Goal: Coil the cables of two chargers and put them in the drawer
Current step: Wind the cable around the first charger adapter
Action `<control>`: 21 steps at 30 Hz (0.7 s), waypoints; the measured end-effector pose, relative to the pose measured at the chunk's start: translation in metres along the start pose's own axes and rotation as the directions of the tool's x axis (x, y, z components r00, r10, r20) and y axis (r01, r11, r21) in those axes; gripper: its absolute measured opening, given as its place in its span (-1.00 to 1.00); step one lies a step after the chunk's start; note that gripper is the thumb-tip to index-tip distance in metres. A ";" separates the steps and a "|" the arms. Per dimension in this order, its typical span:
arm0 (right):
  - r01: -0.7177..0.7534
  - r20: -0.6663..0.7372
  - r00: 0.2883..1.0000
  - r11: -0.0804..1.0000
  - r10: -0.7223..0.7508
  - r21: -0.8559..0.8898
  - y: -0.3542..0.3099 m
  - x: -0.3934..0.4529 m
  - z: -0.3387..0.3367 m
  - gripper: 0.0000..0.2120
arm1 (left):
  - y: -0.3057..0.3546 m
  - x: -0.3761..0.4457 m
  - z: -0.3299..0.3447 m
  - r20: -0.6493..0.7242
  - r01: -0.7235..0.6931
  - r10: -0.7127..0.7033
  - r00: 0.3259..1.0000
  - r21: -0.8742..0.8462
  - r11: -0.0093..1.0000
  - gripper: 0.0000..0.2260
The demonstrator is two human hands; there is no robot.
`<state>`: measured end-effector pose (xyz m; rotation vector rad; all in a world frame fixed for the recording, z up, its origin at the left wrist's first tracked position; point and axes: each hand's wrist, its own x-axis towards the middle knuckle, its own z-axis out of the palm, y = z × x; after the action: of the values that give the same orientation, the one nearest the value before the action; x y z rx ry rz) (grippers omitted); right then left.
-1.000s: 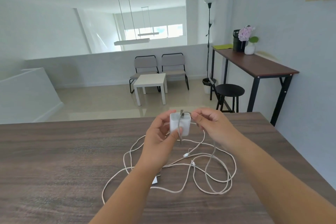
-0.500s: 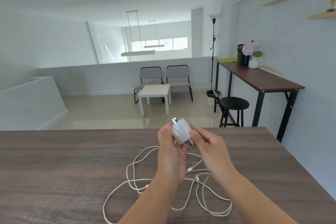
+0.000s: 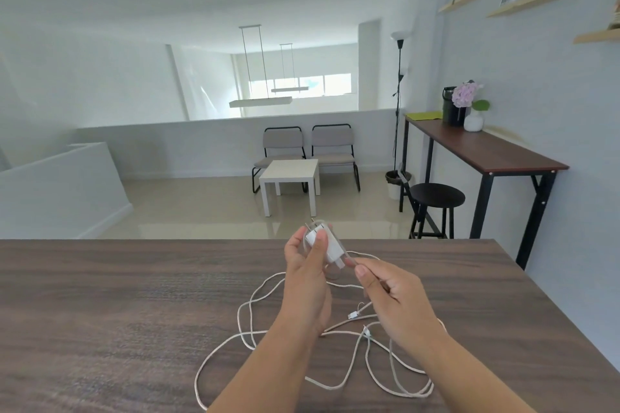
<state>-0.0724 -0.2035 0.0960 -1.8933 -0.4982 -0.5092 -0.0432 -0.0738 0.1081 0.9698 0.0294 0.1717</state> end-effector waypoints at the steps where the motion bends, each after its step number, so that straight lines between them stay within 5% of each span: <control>1: -0.034 0.004 0.999 0.999 0.034 0.027 0.002 0.000 0.000 -0.71 | 0.002 0.000 -0.001 0.026 0.017 -0.016 1.000 -0.025 1.000 -0.70; 14: -0.186 -0.009 0.982 0.977 0.187 0.107 0.017 -0.002 -0.019 -0.80 | 0.012 -0.003 -0.024 0.225 0.086 -0.077 0.971 -0.029 0.996 -0.45; 21: -0.206 0.056 0.978 0.965 0.199 0.160 0.022 -0.009 -0.019 -0.80 | 0.015 -0.003 -0.022 0.269 0.116 -0.074 0.960 -0.146 0.982 -0.57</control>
<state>-0.0699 -0.2296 0.0806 -1.7732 -0.3559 -0.2871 -0.0501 -0.0483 0.1077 0.8211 -0.1790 -0.0445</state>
